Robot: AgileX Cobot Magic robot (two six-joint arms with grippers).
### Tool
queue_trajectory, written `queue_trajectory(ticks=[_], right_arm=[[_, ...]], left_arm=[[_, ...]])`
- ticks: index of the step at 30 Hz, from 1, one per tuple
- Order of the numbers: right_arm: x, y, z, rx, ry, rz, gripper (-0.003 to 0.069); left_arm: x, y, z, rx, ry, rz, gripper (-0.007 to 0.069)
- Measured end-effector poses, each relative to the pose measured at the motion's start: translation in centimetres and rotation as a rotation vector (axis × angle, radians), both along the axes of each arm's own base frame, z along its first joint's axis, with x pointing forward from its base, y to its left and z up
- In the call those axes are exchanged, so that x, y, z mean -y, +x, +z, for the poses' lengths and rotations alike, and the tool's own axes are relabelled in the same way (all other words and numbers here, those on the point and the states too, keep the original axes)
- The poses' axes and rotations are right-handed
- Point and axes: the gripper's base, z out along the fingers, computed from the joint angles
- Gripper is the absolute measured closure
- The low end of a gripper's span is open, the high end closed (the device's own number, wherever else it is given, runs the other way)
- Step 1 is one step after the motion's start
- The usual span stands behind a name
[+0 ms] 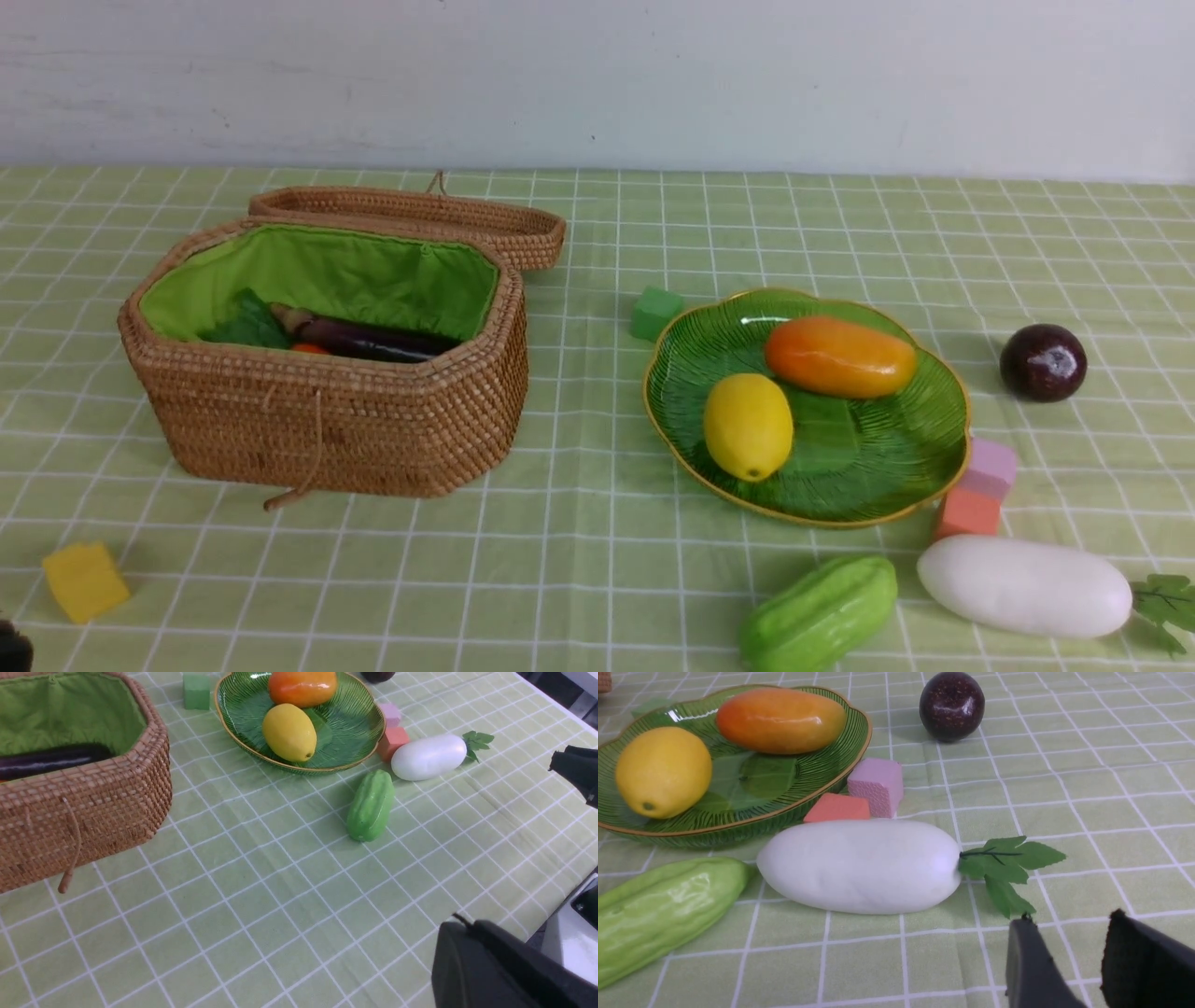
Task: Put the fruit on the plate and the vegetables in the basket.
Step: Take a daikon with your right arm and place it on the basket on the left.
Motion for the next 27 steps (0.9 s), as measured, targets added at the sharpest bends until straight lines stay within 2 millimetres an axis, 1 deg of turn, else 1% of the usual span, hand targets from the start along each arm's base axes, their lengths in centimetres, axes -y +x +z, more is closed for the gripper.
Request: queue_trajectory(ticks=[2,6,9,12,14,15,16,20,25,27], right_arm=[[0.0,0.0,0.0,0.0,0.0,0.0,0.0417],[0.0,0.0,0.0,0.0,-0.001,0.0,0.0417],[0.0,0.0,0.0,0.0,-0.001,0.0,0.0417],[0.0,0.0,0.0,0.0,-0.001,0.0,0.0417],[0.0,0.0,0.0,0.0,-0.001,0.0,0.0417],[0.0,0.0,0.0,0.0,-0.001,0.0,0.0417],[0.0,0.0,0.0,0.0,-0.001,0.0,0.0417],[0.0,0.0,0.0,0.0,-0.001,0.0,0.0417],[0.0,0.0,0.0,0.0,-0.001,0.0,0.0417],[0.0,0.0,0.0,0.0,-0.001,0.0,0.0417]], left_arm=[[0.0,0.1,0.1,0.018,-0.007,0.011,0.0638],[-0.6,1.0,0.8,0.12,-0.003,0.096,0.0638],[-1.5,2.3,1.0,0.24,0.016,0.214,0.0638],[-2.1,2.7,0.5,0.266,0.035,0.282,0.0638],[-2.6,2.7,-0.5,0.264,0.041,0.346,0.0638],[-2.9,2.6,-1.3,0.257,0.045,0.384,0.0638],[-3.5,2.4,-2.8,0.248,0.057,0.441,0.0638],[-4.4,2.0,-7.7,0.237,0.026,0.566,0.0638],[-4.8,1.3,-13.5,0.292,-0.02,0.608,0.0638],[-4.8,1.3,-15.0,0.317,-0.031,0.61,0.0638]])
